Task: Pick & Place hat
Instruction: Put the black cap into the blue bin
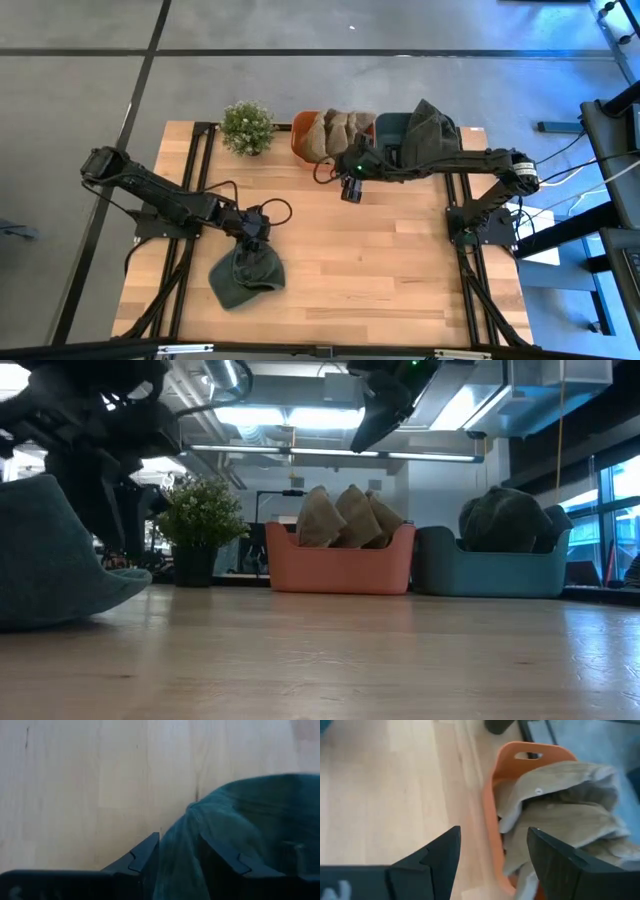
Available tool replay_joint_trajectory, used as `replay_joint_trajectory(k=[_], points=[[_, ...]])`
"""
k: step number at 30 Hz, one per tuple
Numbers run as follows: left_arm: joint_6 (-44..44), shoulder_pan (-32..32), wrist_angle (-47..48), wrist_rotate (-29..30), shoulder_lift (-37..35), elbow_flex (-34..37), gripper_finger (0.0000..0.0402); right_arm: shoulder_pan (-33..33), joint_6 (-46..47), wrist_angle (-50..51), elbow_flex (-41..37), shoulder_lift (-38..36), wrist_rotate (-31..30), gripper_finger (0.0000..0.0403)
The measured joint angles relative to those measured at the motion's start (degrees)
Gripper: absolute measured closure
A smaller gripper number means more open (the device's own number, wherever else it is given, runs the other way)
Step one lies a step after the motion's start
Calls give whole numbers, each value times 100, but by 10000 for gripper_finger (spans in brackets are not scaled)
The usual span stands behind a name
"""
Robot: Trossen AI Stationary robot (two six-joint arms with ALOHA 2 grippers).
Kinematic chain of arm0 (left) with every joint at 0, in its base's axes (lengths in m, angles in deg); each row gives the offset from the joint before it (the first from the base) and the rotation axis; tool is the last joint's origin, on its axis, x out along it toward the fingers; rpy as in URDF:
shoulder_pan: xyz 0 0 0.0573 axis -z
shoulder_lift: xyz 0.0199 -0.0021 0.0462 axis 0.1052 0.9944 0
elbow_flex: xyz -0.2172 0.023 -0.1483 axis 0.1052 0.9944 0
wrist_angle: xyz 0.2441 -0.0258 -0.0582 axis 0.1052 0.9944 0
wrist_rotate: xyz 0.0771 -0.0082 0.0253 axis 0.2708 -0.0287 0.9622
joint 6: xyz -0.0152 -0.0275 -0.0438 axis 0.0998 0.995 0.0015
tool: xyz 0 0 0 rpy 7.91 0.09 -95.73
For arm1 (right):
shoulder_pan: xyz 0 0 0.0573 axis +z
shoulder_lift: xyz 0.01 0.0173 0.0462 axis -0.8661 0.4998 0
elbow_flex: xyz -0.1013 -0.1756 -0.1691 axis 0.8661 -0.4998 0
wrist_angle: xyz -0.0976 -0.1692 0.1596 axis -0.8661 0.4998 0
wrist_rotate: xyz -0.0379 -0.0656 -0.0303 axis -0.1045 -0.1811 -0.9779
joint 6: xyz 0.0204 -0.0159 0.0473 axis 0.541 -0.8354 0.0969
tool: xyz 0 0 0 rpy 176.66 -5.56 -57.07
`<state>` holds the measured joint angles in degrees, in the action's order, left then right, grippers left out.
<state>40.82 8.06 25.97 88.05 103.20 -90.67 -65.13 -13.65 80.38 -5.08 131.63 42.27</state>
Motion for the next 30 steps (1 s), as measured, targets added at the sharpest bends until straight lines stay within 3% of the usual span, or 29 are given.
replay_joint_trajectory(k=[5, 15, 20, 24, 30], points=[[-145, -48, -248, -97, 425, 0, 272, 216, -23, 0, 0, 0, -561, 174], [81, -35, -490, -501, 1265, -17, 272, 314, -26, -1, 0, 0, -581, 174], [-101, -31, -433, -430, 1410, -29, 276, 313, -41, 6, 0, 0, -581, 174], [-135, -21, -424, -200, 1415, -25, 303, 312, -41, 9, 0, 0, -581, 174], [-175, -25, -425, -13, 1410, -15, 375, 426, 153, 214, 0, -40, -505, 174]])
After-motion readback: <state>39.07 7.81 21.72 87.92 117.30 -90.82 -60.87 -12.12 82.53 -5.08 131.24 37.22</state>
